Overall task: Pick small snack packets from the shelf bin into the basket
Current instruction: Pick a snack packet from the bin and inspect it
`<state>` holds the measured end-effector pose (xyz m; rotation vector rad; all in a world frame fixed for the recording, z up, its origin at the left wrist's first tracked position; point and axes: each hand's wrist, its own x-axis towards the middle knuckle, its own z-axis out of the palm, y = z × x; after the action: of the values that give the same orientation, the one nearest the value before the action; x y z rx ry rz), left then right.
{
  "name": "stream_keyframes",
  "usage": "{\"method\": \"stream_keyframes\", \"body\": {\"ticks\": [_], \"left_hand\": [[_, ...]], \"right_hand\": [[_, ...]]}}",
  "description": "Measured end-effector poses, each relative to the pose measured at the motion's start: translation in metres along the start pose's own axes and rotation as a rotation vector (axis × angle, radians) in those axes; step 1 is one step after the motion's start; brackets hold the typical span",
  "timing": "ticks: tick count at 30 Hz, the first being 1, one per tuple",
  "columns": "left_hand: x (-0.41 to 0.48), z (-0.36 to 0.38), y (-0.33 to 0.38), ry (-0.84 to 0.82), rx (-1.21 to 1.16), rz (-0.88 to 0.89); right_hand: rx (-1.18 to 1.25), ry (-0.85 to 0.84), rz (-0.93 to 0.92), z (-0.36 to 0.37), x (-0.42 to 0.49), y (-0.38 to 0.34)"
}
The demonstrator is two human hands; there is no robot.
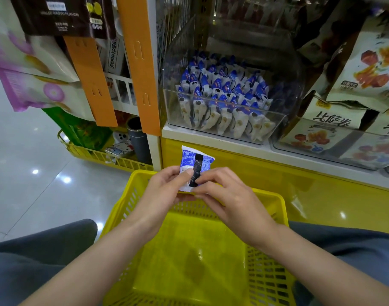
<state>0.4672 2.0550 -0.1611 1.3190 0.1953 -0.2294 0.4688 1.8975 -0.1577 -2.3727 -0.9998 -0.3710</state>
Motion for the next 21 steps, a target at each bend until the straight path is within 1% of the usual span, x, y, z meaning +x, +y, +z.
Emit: {"method": "stream_keyframes", "body": {"ticks": [1,2,4,5,6,7,8,9,10,11,13,14,15,18,21], "left_hand": [[0.0,0.001,0.0,0.031,0.025,0.026],[0.001,0.001,0.0,0.062,0.055,0.048],[0.001,0.002,-0.001,0.1,0.113,0.074],[0.001,0.002,0.0,0.102,0.128,0.079],[0.0,0.003,0.001,0.094,0.136,0.084],[0.0,0.003,0.0,0.076,0.138,0.09],[0.001,0.003,0.0,0.058,0.138,0.097],[0.0,0.003,0.0,0.046,0.136,0.107],[-0.001,0.004,0.0,0.052,0.152,0.141],[-0.002,0.003,-0.002,0.084,0.228,0.212],[-0.004,0.002,-0.006,0.159,0.511,0.407],[-0.005,0.001,-0.008,0.171,0.637,0.492],[-0.006,0.001,-0.009,0.165,0.717,0.54],[-0.004,-0.001,-0.009,0.137,0.788,0.55],[-0.004,-0.006,-0.005,0.103,0.878,0.583]], "right_hand": [[0.06,0.015,0.061,0.0,0.001,-0.002],[0.165,0.053,0.17,0.001,0.002,-0.005],[0.459,0.161,0.48,0.001,0.007,-0.009],[0.622,0.188,0.649,0.0,0.01,-0.009],[0.78,0.173,0.801,-0.001,0.011,-0.007],[0.93,0.111,0.909,-0.003,0.012,-0.004],[1.063,0.024,0.961,-0.005,0.012,-0.002],[1.146,-0.059,0.96,-0.006,0.012,-0.002],[1.187,-0.103,0.939,-0.006,0.012,-0.002],[1.211,-0.1,0.925,-0.005,0.012,-0.003],[1.266,-0.037,0.939,-0.002,0.013,-0.004],[1.293,-0.012,0.951,0.0,0.013,-0.003],[1.319,0.002,0.959,0.002,0.013,-0.003],[1.352,0.005,0.958,0.004,0.011,-0.004],[1.288,0.022,0.955,0.004,0.011,-0.006]]}}
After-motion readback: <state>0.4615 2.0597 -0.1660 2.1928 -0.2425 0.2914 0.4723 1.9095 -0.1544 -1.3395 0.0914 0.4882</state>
